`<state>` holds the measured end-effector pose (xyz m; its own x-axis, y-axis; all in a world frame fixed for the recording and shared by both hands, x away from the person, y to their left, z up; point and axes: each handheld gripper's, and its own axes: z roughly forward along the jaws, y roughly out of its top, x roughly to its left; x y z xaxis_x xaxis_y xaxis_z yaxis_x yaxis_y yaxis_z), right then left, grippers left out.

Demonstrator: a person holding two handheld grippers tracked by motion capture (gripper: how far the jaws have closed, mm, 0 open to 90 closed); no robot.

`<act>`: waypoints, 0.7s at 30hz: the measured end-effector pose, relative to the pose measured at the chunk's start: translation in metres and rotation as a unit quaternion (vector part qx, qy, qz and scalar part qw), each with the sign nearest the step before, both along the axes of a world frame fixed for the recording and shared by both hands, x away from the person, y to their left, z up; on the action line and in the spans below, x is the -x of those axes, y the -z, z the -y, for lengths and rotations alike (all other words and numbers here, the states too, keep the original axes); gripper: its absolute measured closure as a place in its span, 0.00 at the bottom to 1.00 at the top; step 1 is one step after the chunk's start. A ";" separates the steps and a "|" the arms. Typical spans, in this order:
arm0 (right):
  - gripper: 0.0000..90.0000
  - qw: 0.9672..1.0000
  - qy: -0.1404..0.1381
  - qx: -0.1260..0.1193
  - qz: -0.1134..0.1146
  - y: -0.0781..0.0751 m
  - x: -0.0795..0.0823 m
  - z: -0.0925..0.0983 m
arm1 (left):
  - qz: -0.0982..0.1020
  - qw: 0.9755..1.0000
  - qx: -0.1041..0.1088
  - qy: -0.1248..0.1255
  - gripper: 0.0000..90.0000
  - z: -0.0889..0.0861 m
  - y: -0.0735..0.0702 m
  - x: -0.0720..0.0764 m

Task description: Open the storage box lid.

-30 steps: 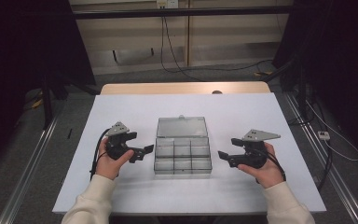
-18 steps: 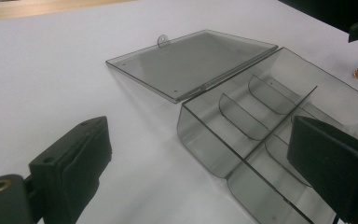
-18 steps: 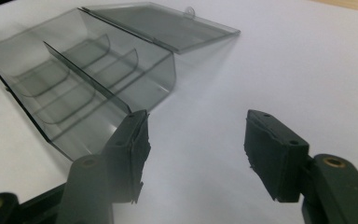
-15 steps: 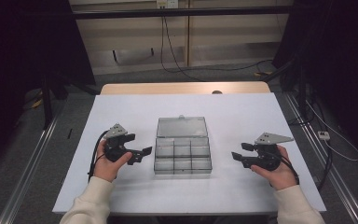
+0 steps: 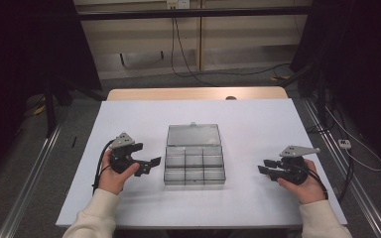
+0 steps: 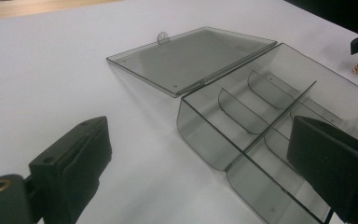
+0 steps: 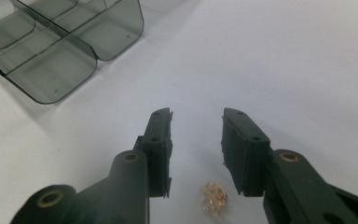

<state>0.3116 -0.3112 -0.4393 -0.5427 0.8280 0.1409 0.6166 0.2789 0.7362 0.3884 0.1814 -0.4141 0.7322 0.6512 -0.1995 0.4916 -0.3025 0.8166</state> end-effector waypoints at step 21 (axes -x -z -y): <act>0.87 0.999 -0.011 0.016 -0.033 0.012 0.002 0.006 | -0.001 1.000 0.000 0.000 0.07 0.002 0.001 -0.001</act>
